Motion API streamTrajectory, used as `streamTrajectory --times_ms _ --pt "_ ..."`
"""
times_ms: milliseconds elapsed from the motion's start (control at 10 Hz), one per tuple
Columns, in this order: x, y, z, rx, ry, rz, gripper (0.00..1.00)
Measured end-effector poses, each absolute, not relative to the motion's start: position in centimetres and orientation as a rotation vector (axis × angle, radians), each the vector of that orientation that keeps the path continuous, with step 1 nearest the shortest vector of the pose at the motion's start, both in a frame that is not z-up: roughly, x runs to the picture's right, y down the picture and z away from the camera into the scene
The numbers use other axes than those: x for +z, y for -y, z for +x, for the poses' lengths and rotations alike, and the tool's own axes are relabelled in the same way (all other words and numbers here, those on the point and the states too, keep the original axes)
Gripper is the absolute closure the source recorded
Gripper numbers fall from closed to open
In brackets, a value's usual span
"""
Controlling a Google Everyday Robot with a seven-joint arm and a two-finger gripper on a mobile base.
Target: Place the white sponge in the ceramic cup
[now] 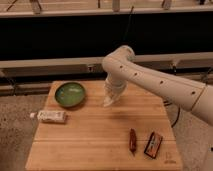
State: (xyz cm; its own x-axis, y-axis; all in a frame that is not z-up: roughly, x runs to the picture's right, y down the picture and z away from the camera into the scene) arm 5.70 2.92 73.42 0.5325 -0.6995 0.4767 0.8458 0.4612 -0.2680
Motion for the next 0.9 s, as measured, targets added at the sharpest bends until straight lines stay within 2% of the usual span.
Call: streamTrajectory --times_ms 600,900 --pt "76.5 1.9 7.3 -0.905 0.269 -0.470 1.00" --pt "76.9 3.2 7.5 -0.888 0.253 -0.446 1.00"
